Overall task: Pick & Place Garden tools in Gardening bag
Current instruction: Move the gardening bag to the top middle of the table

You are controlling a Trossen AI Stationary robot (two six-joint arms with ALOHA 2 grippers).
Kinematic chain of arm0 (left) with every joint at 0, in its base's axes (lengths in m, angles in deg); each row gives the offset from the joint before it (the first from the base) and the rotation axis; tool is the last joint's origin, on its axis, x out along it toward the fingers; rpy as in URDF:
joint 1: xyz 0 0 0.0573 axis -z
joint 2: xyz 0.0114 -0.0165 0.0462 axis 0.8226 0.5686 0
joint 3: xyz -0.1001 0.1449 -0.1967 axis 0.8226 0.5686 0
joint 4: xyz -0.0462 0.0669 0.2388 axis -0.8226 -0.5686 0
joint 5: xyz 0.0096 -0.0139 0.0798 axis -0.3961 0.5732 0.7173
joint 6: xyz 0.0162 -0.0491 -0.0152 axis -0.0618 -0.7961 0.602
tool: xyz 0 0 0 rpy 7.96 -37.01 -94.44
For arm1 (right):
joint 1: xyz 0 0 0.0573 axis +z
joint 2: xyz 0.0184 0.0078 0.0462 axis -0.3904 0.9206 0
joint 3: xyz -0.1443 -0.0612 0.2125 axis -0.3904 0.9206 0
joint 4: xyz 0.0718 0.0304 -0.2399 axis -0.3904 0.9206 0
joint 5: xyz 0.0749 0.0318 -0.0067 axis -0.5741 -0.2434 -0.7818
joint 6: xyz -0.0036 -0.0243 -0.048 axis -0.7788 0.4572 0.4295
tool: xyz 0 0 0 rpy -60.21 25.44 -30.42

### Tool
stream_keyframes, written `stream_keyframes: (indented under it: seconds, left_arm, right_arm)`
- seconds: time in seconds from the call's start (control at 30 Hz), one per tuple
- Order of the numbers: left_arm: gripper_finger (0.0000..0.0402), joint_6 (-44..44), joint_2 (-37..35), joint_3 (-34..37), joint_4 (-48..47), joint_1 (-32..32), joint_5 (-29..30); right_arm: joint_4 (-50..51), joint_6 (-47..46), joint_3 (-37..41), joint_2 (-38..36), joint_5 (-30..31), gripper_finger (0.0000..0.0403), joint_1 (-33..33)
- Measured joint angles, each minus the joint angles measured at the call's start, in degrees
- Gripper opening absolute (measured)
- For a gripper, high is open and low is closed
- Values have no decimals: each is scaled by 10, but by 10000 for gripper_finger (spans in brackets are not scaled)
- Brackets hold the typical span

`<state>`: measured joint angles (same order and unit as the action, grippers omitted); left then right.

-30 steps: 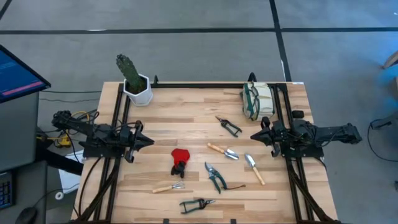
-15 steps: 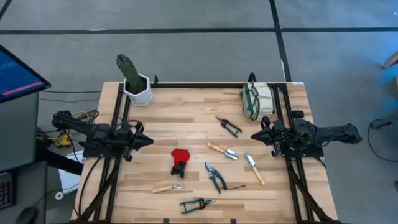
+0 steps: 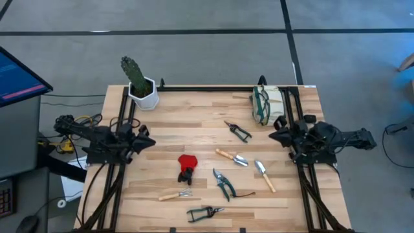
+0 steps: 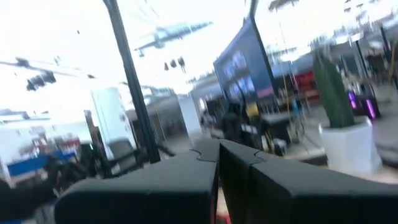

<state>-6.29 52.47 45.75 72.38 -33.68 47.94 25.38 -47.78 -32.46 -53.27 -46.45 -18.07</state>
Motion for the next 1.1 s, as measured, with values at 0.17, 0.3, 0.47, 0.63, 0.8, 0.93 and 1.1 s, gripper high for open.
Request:
stream_keyframes:
  seconds: [0.17,0.3,0.47,0.63,0.8,0.93,1.1]
  left_arm:
    - [25,0,0,0,14,0,0]
    - [25,0,0,0,15,0,0]
    - [25,1,0,0,17,0,0]
    - [25,1,0,0,18,0,0]
    - [25,1,0,0,18,0,0]
    - [25,1,0,0,20,0,1]
    - [25,-3,0,0,30,0,17]
  right_arm:
    - [-42,0,0,0,0,1,0]
    - [-42,0,0,0,0,1,0]
    - [-41,0,0,0,2,1,-1]
    - [-40,0,0,0,1,1,-1]
    - [-40,0,0,0,0,1,-1]
    - [-40,-5,0,0,2,1,-1]
    - [-40,-49,0,0,29,1,-1]
